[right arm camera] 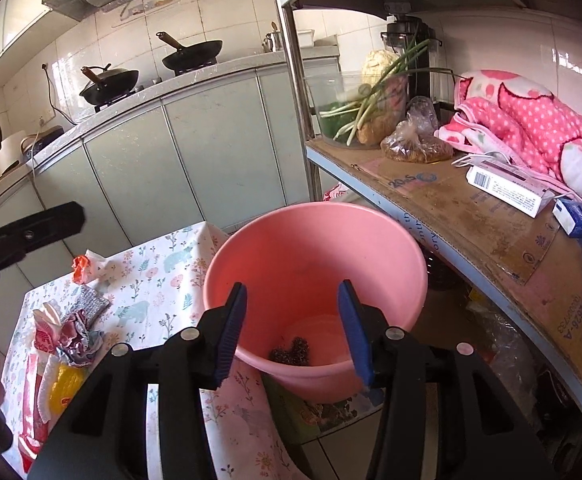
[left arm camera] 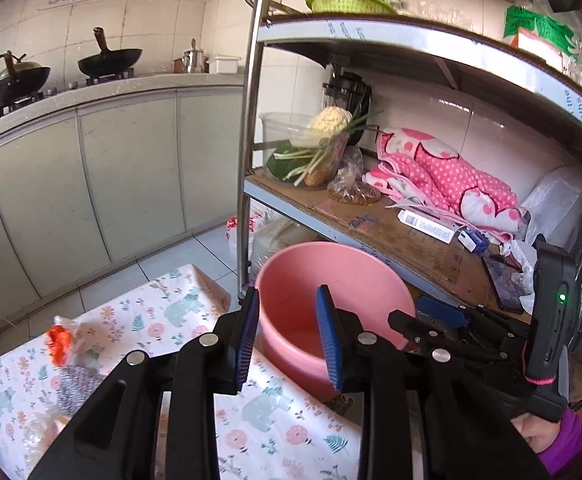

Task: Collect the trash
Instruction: 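Move the left gripper back to the table and grasp the pink paper cup, then grasp the crumpled red wrapper with the right gripper while the left holds the cup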

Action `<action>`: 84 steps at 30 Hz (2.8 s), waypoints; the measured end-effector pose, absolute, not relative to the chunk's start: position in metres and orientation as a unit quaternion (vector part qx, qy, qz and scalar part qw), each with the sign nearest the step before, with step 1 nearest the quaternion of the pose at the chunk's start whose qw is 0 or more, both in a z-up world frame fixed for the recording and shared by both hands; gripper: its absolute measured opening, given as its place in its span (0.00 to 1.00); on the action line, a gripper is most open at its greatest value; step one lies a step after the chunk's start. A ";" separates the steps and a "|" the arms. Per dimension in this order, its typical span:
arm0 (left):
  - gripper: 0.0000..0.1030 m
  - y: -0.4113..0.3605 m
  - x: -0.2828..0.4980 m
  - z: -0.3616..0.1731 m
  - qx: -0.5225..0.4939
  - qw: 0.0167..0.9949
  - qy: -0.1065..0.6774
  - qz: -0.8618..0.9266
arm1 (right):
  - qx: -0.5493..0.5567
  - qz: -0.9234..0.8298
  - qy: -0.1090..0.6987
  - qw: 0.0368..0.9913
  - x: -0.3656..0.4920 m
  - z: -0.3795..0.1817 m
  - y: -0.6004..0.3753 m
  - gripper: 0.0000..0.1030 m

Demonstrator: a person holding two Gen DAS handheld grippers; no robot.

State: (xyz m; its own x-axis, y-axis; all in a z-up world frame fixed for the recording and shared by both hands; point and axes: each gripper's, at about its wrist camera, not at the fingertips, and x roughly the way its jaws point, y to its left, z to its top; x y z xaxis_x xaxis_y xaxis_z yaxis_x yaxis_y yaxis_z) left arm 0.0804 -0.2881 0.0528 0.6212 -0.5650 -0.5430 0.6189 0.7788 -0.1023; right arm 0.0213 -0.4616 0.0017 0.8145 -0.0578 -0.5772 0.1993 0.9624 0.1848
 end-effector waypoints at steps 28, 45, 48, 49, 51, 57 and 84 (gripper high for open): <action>0.37 -0.046 0.044 0.035 -0.009 0.942 0.304 -0.144 | 0.065 0.065 0.334 0.938 0.039 0.005 -0.342 0.47; 0.37 -0.105 0.088 -0.037 0.068 0.907 0.367 -0.193 | 0.050 0.125 0.384 0.914 0.061 -0.020 -0.302 0.47; 0.34 -0.110 0.092 -0.041 0.083 0.905 0.367 -0.198 | 0.062 0.151 0.397 0.903 0.069 -0.026 -0.296 0.47; 0.32 -0.111 0.094 -0.043 0.088 0.904 0.368 -0.199 | 0.069 0.159 0.403 0.899 0.072 -0.028 -0.294 0.47; 0.27 -0.113 0.095 -0.046 0.094 0.901 0.371 -0.206 | 0.080 0.172 0.412 0.891 0.078 -0.031 -0.290 0.47; 0.13 -0.110 0.091 -0.046 0.088 0.902 0.362 -0.218 | 0.086 0.193 0.427 0.879 0.092 -0.041 -0.278 0.47; 0.08 -0.071 0.073 0.002 -0.006 0.932 0.308 -0.189 | 0.106 0.223 0.427 0.870 0.098 -0.045 -0.258 0.11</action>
